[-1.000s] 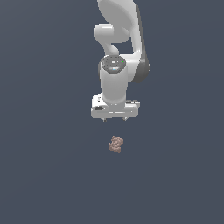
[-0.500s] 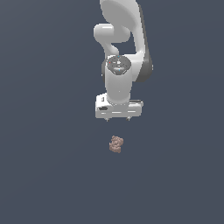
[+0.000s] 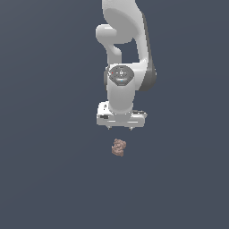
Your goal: Pick up the object and move it to a goal position.
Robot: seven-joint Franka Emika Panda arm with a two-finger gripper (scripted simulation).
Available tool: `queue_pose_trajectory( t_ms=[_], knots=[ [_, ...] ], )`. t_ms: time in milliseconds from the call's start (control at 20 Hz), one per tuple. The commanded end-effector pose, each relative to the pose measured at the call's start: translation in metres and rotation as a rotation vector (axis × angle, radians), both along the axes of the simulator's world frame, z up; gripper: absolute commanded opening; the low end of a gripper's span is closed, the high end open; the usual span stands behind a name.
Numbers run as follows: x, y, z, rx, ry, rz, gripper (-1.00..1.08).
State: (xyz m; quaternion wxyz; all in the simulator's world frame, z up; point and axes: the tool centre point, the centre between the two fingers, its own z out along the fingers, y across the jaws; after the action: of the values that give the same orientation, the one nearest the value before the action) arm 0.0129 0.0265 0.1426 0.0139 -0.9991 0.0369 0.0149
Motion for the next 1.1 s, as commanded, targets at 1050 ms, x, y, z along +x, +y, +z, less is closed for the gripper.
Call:
queue_pose_trajectory(
  t_ms=[1050],
  knots=[
    [0.053, -0.005, -0.042, -0.032, -0.023, -0.281, 1.0]
  ],
)
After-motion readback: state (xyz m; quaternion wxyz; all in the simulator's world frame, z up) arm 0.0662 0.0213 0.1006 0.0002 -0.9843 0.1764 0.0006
